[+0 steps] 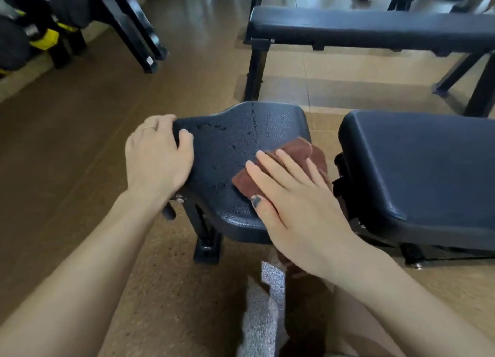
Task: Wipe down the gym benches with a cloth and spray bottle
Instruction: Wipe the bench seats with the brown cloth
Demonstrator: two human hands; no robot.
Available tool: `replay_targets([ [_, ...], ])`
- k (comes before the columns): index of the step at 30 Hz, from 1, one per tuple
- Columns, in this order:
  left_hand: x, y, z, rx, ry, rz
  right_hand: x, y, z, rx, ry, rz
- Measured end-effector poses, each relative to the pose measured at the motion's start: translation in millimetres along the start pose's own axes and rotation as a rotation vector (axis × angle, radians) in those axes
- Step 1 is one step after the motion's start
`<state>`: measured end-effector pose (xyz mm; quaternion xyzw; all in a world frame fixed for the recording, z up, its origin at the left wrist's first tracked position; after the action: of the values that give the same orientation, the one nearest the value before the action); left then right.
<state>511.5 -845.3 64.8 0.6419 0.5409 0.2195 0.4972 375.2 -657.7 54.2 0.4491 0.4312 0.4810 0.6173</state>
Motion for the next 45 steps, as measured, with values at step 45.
replay_targets([
  [45,1,-9,22,0.091,0.158,0.084,-153,-2,-77,0.005,-0.201,-0.018],
])
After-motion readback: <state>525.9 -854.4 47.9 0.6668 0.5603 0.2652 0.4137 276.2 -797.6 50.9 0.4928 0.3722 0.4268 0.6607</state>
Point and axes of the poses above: each hand's wrist, its own x-axis away from the middle knuckle, its own y-axis out of the back of the hand, z = x × y, the point moved 6 cm from there along -x, towards the middle knuckle
